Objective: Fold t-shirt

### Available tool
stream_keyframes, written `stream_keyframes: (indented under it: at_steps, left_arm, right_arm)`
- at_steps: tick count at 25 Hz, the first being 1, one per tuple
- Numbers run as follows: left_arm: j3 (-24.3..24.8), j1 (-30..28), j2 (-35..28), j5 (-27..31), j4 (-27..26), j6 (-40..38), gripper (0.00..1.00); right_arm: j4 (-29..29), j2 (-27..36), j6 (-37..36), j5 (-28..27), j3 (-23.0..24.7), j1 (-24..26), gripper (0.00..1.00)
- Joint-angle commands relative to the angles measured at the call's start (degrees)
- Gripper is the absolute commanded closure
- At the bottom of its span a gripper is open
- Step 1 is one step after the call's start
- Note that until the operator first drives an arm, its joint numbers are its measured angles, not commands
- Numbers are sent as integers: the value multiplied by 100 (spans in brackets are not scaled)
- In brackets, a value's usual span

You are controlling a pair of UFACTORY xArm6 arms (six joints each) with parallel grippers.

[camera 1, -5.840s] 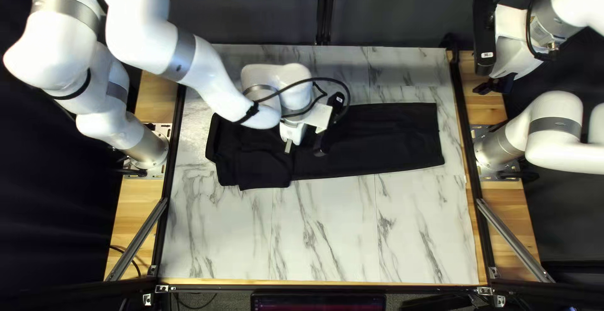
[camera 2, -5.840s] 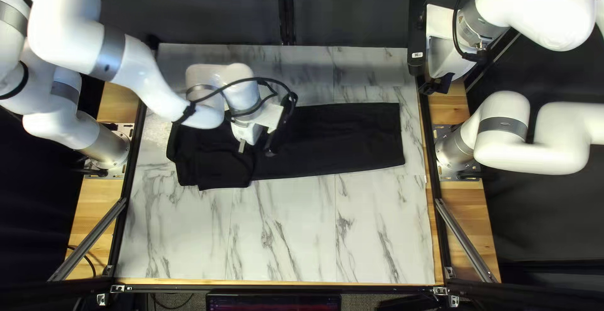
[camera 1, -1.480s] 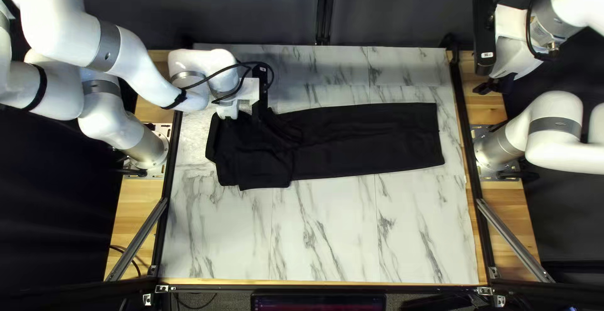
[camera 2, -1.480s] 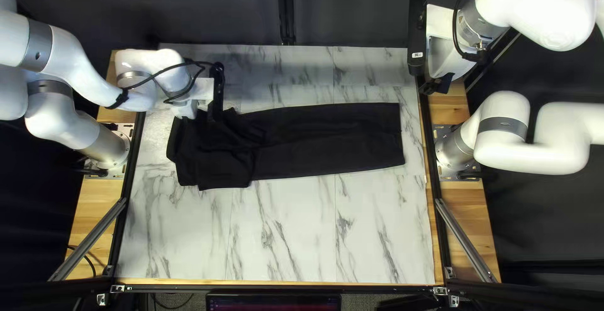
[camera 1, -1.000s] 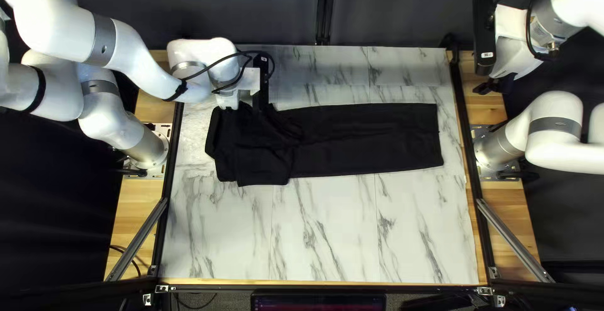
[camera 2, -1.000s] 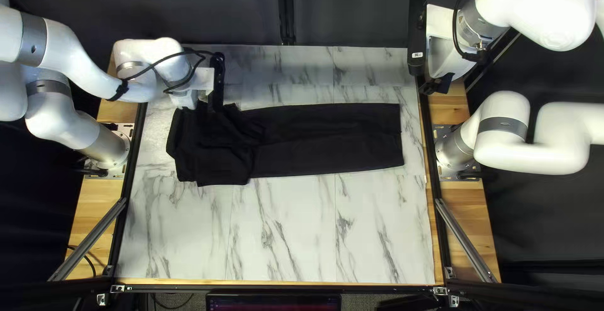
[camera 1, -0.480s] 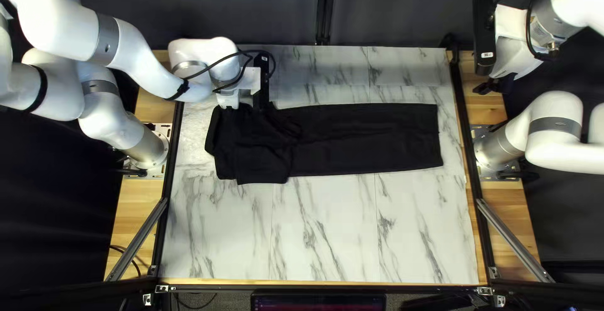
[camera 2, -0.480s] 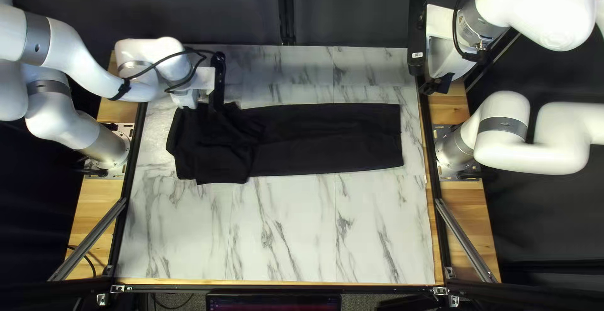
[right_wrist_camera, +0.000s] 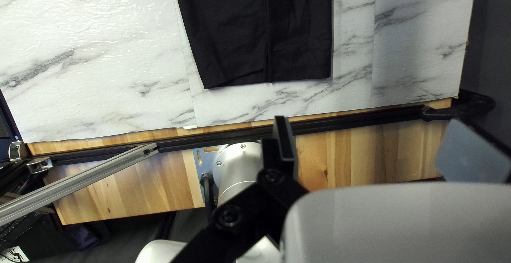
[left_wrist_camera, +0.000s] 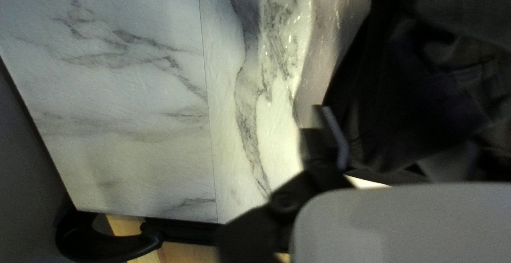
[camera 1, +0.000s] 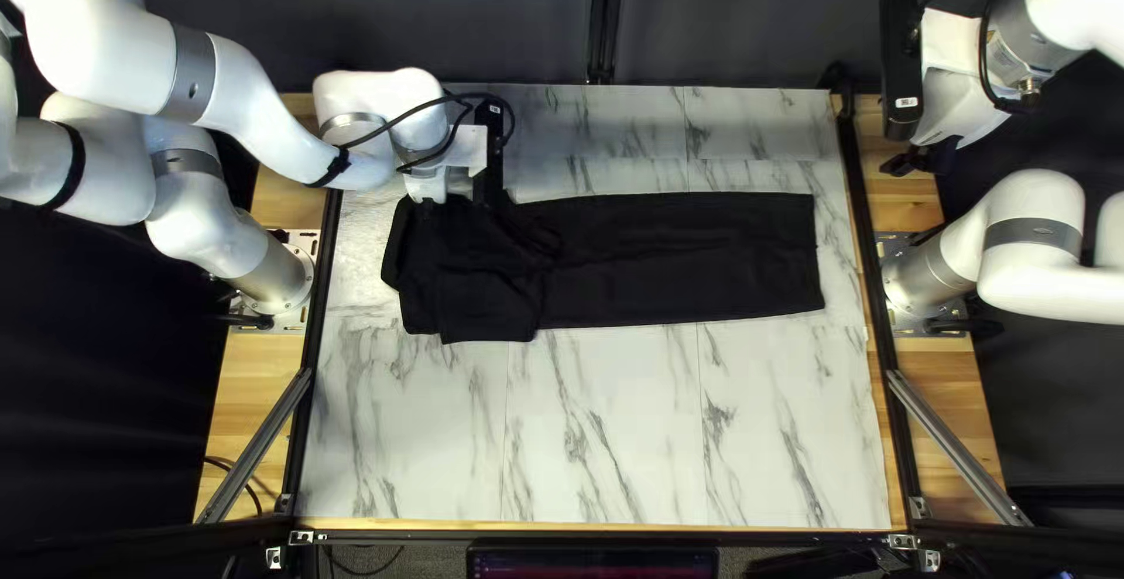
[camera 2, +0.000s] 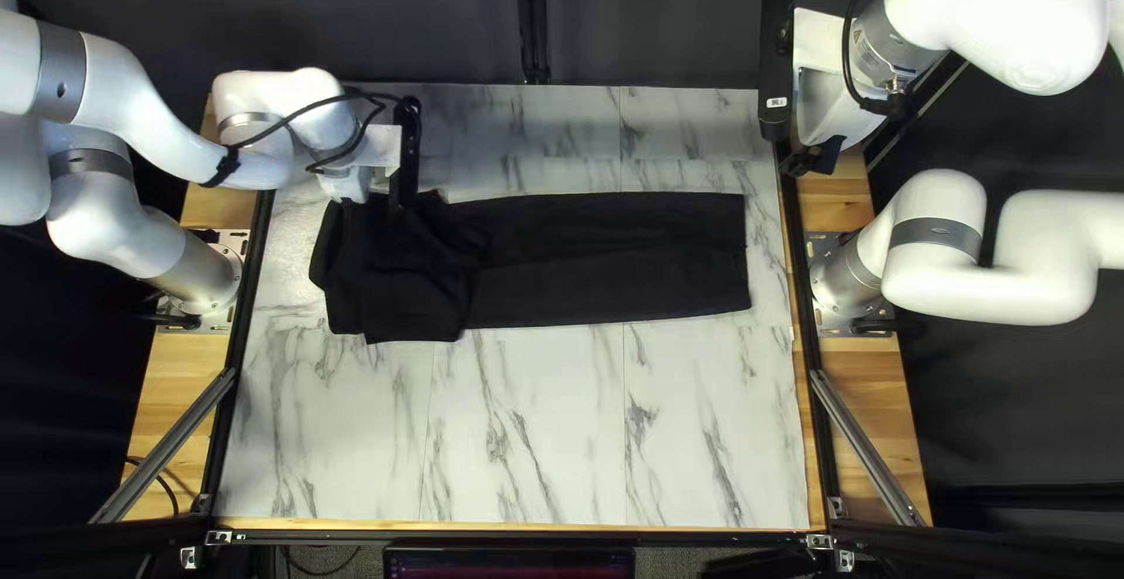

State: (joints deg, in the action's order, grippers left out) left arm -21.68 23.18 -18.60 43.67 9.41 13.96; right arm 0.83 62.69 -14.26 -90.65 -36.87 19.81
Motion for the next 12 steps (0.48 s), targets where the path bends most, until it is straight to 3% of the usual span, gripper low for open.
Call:
stream_keyframes:
  at_steps: [1, 12]
  left_arm:
    - [-47, 24, -2, 41, 31, 24, 100]
    - [-60, 154, -42, -15, 192, -67, 100]
  right_arm:
    - [0, 0, 0, 0, 0, 0, 0]
    - [0, 0, 0, 0, 0, 0, 0]
